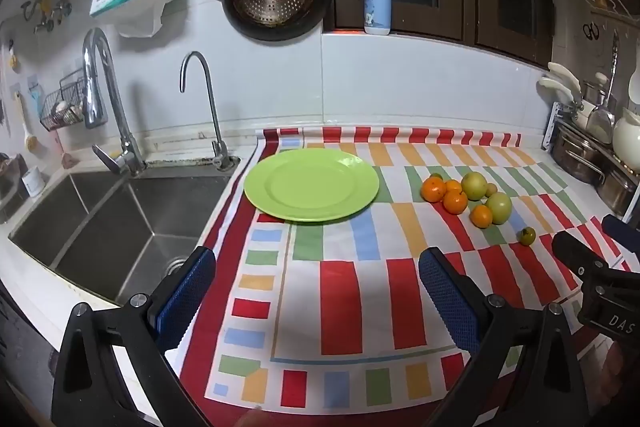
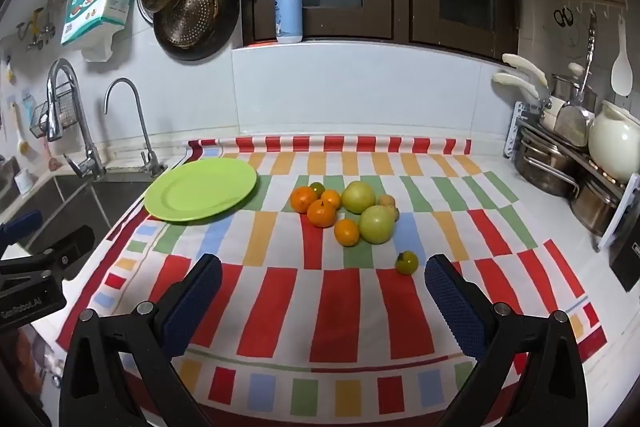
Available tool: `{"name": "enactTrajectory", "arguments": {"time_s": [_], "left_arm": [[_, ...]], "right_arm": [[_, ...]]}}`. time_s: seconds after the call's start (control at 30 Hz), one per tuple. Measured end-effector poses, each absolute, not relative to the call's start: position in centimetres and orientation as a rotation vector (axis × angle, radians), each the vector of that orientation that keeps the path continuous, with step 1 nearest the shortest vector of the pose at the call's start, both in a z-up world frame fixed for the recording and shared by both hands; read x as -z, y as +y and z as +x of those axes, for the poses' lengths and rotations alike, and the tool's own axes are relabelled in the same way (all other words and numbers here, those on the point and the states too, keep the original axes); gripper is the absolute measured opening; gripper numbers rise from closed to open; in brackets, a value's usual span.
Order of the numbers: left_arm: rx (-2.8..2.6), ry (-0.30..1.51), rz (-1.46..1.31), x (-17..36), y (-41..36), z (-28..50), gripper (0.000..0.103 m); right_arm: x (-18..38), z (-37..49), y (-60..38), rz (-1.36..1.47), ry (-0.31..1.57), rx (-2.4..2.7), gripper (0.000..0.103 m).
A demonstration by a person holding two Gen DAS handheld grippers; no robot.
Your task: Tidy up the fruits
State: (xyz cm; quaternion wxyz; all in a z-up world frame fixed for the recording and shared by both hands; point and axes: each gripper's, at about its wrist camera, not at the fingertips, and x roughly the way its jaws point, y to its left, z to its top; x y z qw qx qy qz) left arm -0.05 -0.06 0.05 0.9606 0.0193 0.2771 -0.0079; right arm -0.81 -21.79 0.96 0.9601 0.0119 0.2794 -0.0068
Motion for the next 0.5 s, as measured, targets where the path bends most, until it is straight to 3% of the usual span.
{"name": "enactTrajectory", "arguments": {"time_s": [0.5], "left_arm": [[0.012,0.569,0.021,0.27,-0.07,0.25,0.103]], "right_arm": [[-0.83,-0.60,-22.01,0.036,0.593,0.011,0.102]]}}
